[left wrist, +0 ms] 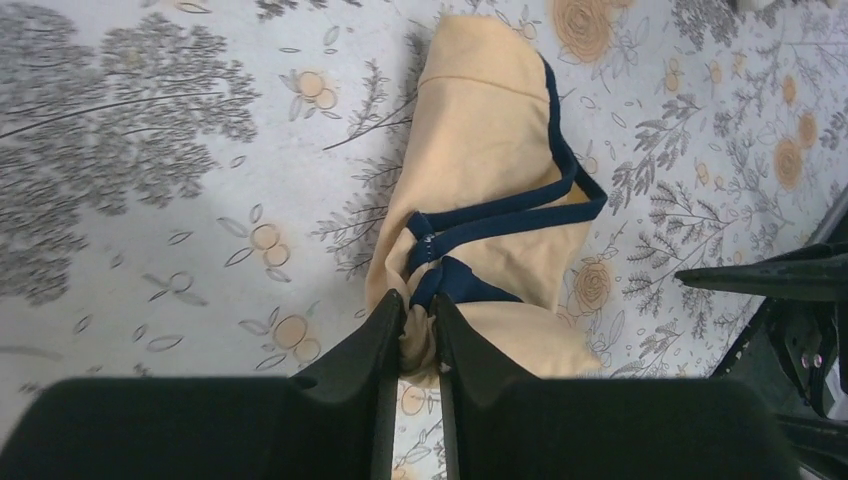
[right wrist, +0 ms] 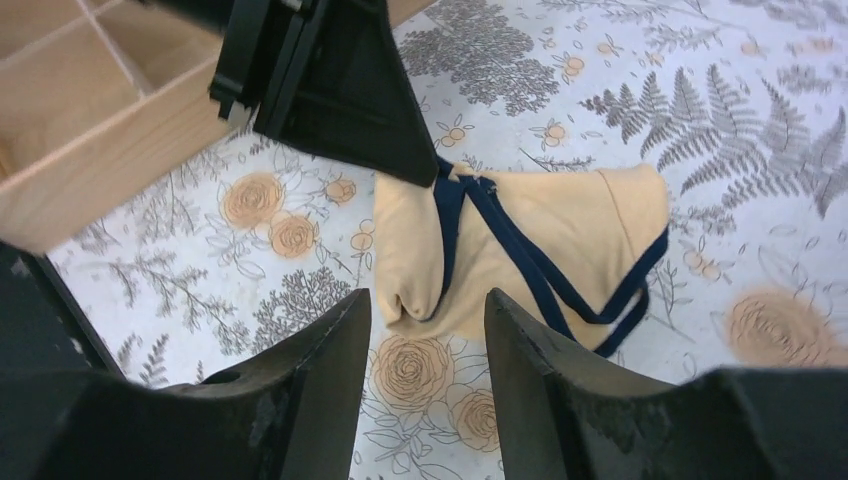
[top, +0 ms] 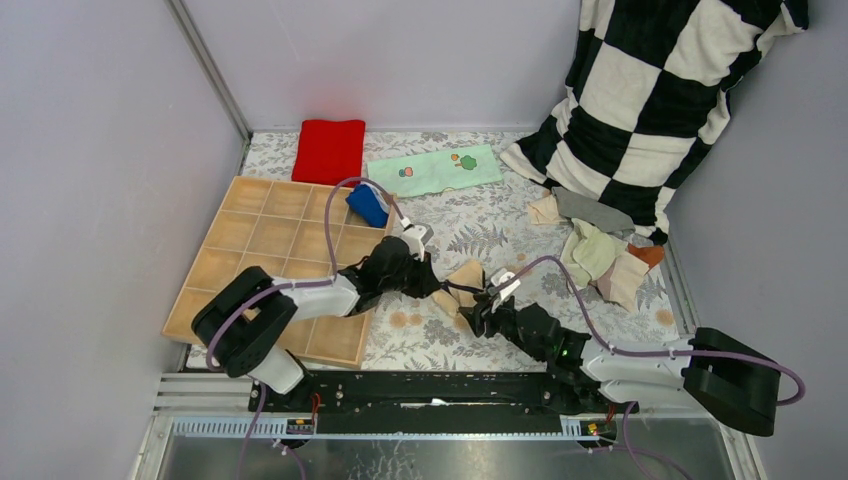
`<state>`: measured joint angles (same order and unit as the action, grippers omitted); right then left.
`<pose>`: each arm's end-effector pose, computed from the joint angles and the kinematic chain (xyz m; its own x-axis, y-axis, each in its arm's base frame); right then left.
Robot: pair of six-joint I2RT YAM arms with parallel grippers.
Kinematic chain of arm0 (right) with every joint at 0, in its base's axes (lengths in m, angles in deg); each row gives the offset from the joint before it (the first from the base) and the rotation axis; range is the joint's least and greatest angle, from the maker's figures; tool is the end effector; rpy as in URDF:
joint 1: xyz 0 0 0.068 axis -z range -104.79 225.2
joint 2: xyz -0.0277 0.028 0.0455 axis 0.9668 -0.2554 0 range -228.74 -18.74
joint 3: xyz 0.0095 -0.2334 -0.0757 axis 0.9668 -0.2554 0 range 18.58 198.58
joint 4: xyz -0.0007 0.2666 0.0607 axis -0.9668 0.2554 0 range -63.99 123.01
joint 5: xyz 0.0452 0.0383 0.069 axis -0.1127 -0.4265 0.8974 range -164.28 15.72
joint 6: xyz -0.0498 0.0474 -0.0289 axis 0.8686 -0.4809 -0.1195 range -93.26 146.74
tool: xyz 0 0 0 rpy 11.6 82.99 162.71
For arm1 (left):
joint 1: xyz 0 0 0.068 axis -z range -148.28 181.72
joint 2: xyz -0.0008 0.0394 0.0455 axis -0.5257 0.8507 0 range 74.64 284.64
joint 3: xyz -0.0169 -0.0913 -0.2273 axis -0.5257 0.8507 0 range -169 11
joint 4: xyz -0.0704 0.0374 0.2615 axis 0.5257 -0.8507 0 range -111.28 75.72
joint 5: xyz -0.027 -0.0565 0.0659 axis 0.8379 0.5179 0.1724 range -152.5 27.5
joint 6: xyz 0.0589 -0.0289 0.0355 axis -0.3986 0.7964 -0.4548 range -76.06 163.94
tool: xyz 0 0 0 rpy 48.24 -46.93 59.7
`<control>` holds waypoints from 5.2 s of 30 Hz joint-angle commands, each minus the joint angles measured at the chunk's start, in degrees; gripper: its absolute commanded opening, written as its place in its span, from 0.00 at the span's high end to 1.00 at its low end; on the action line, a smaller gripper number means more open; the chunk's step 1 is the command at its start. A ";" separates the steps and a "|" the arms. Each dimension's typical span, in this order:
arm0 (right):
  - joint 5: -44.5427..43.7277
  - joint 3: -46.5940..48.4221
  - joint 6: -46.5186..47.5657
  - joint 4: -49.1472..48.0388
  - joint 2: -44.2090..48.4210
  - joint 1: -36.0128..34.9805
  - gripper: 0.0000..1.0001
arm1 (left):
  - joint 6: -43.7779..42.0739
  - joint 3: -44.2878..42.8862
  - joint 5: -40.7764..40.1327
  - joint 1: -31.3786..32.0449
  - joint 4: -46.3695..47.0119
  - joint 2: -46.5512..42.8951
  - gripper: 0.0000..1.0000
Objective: Roll the underwear
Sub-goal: Roll the underwear to the center of the board.
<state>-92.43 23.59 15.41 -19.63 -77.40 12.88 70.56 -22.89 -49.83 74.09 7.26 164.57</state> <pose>0.1245 0.1952 0.1242 -0.2005 0.0195 -0.9795 -0.6719 0.7249 0.1520 0.2307 -0.2289 0.0925 -0.7284 0.0730 -0.6813 0.5200 0.7064 -0.4802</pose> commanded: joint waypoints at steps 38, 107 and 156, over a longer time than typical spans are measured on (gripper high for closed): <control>17.76 12.83 65.98 -6.28 -28.27 -4.65 0.47 | -0.51 -2.41 -9.39 0.99 -18.82 -5.56 0.78; 11.35 4.31 13.64 -36.64 -35.33 -1.47 0.76 | 2.11 0.65 -3.88 1.16 -8.27 -2.77 0.98; 7.90 2.04 9.75 -49.79 -44.73 -2.27 0.50 | 3.35 -1.48 -4.30 1.18 -9.89 -2.57 0.88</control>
<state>-84.28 25.74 24.74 -60.92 -122.38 11.02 73.86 -23.04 -53.86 74.87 -3.30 161.49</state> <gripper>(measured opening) 0.503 0.141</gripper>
